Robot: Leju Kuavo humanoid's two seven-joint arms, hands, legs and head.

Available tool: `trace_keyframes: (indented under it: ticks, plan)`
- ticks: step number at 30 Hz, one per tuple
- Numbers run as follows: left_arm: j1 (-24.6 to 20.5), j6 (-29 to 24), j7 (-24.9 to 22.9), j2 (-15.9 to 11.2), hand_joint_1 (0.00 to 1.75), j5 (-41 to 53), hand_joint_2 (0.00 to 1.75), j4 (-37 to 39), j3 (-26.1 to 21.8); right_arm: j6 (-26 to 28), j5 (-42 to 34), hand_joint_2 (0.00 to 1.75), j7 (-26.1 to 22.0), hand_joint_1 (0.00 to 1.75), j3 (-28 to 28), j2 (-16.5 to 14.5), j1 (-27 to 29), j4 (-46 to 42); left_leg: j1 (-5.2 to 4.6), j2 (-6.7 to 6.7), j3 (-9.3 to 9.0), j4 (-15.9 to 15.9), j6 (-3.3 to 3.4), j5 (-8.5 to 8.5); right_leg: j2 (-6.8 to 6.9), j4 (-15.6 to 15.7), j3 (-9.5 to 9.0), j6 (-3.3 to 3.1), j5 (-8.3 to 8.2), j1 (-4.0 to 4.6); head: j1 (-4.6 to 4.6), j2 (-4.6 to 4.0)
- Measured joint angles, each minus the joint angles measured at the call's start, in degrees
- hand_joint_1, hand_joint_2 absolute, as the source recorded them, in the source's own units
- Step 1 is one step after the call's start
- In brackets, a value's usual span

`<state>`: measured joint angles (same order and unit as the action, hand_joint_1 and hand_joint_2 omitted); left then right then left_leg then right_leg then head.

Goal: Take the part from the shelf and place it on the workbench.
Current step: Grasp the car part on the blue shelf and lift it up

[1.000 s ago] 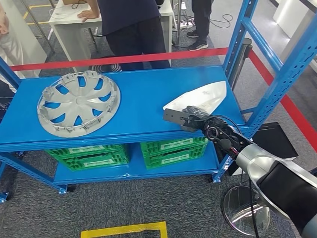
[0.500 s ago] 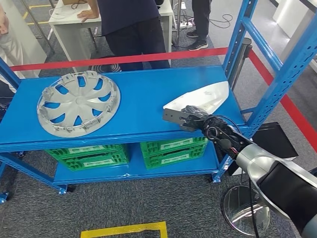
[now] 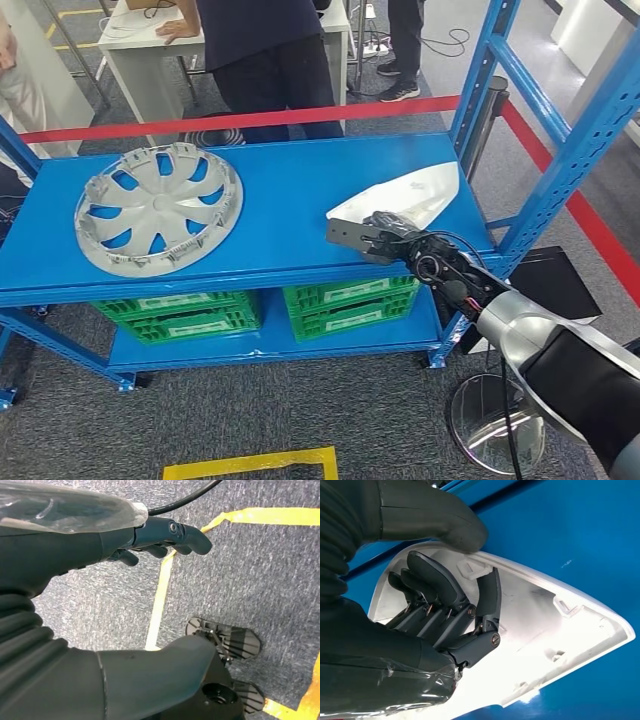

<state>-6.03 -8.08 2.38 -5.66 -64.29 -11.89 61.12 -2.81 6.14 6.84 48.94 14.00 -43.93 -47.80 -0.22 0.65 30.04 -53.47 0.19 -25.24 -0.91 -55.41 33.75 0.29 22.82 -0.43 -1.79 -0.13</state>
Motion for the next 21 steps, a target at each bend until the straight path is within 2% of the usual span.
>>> trace_keyframes:
  ticks: [7, 14, 21]
  plan:
    - [0.01, -1.15, 0.11, -0.13, 0.00, -1.21, 1.75, 0.00, -0.17, 2.87, -0.14, 1.75, -0.97, 1.75, -0.54, 0.01, 0.15, -0.25, 0.00, 0.00, 0.01, 0.00, 0.00, 0.00, 0.00, 0.00, 0.00, 0.00, 0.00, 0.00, 0.00, 0.00]
    - [0.03, -1.80, 0.11, -0.13, 0.00, -1.49, 1.75, 0.00, -0.22, 13.95, -0.99, 1.75, -8.49, 1.75, -3.46, 0.00, 1.47, -4.33, 0.00, 0.00, 0.01, 0.00, 0.00, 0.00, 0.00, 0.00, 0.01, 0.00, 0.00, 0.00, 0.01, 0.00]
    - [0.05, -2.16, 0.11, -0.13, 0.00, -1.67, 1.75, 0.00, -0.26, 18.53, -1.42, 1.75, -11.08, 1.75, -7.27, -0.01, 2.80, -11.94, 0.00, 0.02, 0.03, 0.00, 0.00, 0.00, 0.06, 0.00, 0.01, 0.00, 0.00, 0.01, 0.03, 0.00]
